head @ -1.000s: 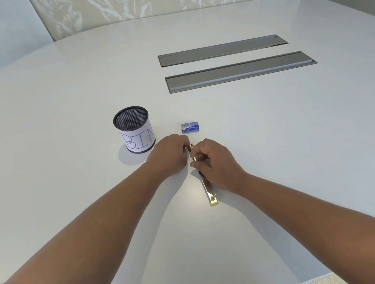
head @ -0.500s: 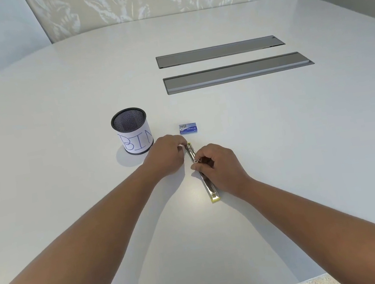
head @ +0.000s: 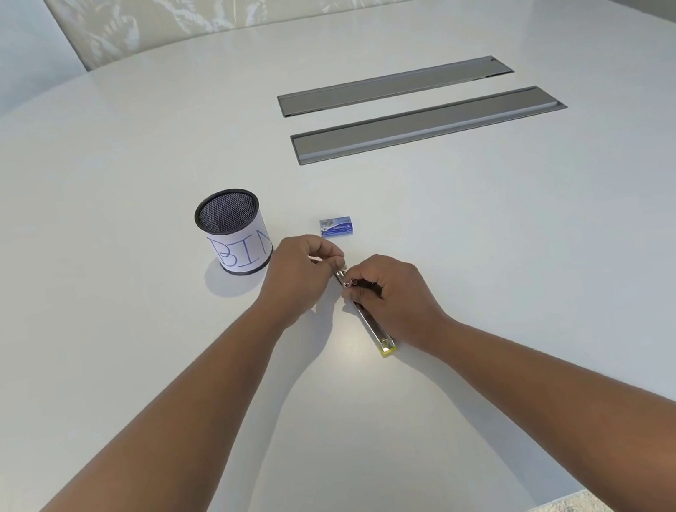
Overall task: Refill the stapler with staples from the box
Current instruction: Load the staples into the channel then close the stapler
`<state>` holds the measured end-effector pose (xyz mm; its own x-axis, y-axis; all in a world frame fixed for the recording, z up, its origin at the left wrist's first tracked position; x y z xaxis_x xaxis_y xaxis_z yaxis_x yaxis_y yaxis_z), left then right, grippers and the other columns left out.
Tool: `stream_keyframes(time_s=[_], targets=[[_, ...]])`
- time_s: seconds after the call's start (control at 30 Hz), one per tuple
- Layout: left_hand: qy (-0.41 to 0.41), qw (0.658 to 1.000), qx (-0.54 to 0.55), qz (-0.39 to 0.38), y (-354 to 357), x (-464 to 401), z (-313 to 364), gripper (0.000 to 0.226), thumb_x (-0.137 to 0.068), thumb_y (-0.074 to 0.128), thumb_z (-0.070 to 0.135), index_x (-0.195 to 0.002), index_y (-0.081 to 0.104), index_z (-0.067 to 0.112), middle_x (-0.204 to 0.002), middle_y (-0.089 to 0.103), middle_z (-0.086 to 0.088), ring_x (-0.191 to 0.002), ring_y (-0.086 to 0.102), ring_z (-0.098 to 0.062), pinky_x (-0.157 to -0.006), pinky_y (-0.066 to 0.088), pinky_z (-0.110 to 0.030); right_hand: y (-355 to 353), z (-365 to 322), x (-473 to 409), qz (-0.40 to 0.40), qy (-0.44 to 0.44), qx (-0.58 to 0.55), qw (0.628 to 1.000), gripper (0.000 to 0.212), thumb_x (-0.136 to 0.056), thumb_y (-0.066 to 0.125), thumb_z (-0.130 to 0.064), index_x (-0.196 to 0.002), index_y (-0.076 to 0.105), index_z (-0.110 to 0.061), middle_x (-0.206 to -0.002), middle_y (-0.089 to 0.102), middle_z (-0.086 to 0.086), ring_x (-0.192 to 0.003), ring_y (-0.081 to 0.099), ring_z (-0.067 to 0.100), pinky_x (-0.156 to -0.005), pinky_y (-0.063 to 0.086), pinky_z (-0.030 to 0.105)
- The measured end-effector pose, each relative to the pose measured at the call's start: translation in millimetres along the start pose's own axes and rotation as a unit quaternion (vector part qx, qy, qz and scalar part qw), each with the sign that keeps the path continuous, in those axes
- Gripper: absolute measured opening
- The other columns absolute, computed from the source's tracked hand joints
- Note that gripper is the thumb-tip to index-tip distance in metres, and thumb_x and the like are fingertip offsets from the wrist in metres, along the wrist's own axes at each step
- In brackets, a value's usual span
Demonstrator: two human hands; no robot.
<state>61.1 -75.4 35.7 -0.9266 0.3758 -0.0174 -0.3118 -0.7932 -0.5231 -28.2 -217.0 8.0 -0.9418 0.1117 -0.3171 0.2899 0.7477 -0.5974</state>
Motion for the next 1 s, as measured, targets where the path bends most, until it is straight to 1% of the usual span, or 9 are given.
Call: stream_keyframes(time_s=[0.13,0.23,0.37,0.53,0.63,0.73,0.8,0.9,1.0], targets=[[-0.009,1.0,-0.028,-0.006,-1.6,-1.5,-0.7,0.005,-0.088,0.074,0.016,-0.085,0.077,0.018,-0.071,0.068,0.012,-0.062,0.058,-0.003,-0.046,0.043,-0.013,0.2,0.3,0.1,0.003,-0.002,0.001,1.0,0.014,-0.087,0.071,-0.011,-0.098,0.075,-0.017,-0.09,0.068,-0.008,-0.087,0.06,0.005,-0.08,0.047,0.019],[-0.008,0.999,-0.041,-0.015,-1.2,-1.7,0.0,0.01,-0.089,0.072,0.015,-0.082,0.076,0.021,-0.066,0.067,0.014,-0.06,0.058,-0.001,-0.04,0.041,-0.011,0.2,0.5,0.5,0.004,-0.001,0.001,1.0,0.013,-0.086,0.07,-0.012,-0.097,0.075,-0.018,-0.09,0.069,-0.007,-0.086,0.061,0.005,-0.08,0.049,0.022],[-0.004,0.998,-0.054,-0.017,1.7,-2.5,3.0,0.015,-0.088,0.071,0.012,-0.078,0.075,0.021,-0.058,0.064,0.021,-0.058,0.057,0.014,-0.05,0.038,-0.002,0.0,-1.1,0.7,0.008,-0.007,-0.001,1.0,0.011,-0.085,0.069,-0.013,-0.094,0.074,-0.016,-0.088,0.069,-0.006,-0.086,0.061,0.008,-0.08,0.051,0.028],[-0.001,0.996,-0.092,-0.018,5.0,-2.4,3.9,0.013,-0.087,0.07,0.011,-0.08,0.077,0.021,-0.07,0.066,0.02,-0.066,0.059,0.008,-0.052,0.039,-0.003,-0.3,-1.0,1.0,0.0,0.001,-0.005,1.0,0.012,-0.085,0.067,-0.015,-0.095,0.074,-0.015,-0.09,0.071,-0.003,-0.088,0.063,0.011,-0.082,0.052,0.032],[-0.003,0.994,-0.105,-0.017,6.6,-3.3,4.8,0.01,-0.086,0.071,0.012,-0.086,0.078,0.019,-0.074,0.065,0.019,-0.072,0.058,0.007,-0.058,0.037,-0.007,-0.2,-0.8,0.7,-0.003,0.004,-0.006,1.0,0.014,-0.086,0.066,-0.015,-0.097,0.075,-0.015,-0.092,0.072,-0.003,-0.09,0.064,0.013,-0.082,0.052,0.031],[-0.016,0.995,-0.097,-0.019,8.2,-2.9,4.2,0.011,-0.085,0.073,0.014,-0.094,0.078,0.018,-0.083,0.068,0.012,-0.075,0.06,-0.001,-0.059,0.039,-0.011,-0.1,-0.7,0.7,-0.002,0.008,-0.008,1.0,0.014,-0.085,0.065,-0.015,-0.096,0.075,-0.016,-0.091,0.071,-0.003,-0.088,0.063,0.012,-0.082,0.051,0.031],[-0.027,0.996,-0.086,-0.017,8.8,-2.4,1.3,0.013,-0.085,0.074,0.017,-0.097,0.078,0.018,-0.088,0.069,0.008,-0.072,0.06,-0.001,-0.055,0.04,-0.013,-0.2,-0.2,0.7,-0.003,0.008,-0.011,1.0,0.013,-0.085,0.066,-0.014,-0.095,0.074,-0.017,-0.09,0.071,-0.004,-0.087,0.063,0.01,-0.081,0.052,0.03],[-0.035,0.998,-0.058,-0.012,8.2,-1.2,-2.1,0.014,-0.083,0.077,0.019,-0.097,0.078,0.02,-0.083,0.065,0.011,-0.071,0.059,0.003,-0.046,0.039,-0.006,0.2,0.7,0.5,-0.005,0.009,-0.015,1.0,0.014,-0.085,0.065,-0.017,-0.094,0.074,-0.02,-0.09,0.07,-0.008,-0.087,0.062,0.006,-0.08,0.051,0.027],[-0.049,0.999,-0.005,-0.007,7.2,0.2,-4.9,0.023,-0.079,0.081,0.014,-0.1,0.075,0.018,-0.078,0.063,0.008,-0.067,0.059,-0.004,-0.045,0.042,-0.007,0.9,1.5,0.2,-0.003,0.012,-0.019,1.0,0.016,-0.083,0.063,-0.022,-0.095,0.074,-0.022,-0.09,0.069,-0.01,-0.087,0.062,0.004,-0.08,0.051,0.024]])
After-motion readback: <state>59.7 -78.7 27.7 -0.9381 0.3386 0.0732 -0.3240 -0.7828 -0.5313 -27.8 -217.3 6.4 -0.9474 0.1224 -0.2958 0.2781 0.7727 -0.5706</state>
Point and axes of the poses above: each hand's wrist, its own x-axis away from the middle knuckle, its own y-axis out of the palm, z = x × y, the point moved 3 cm from there along -x, towards the middle knuckle
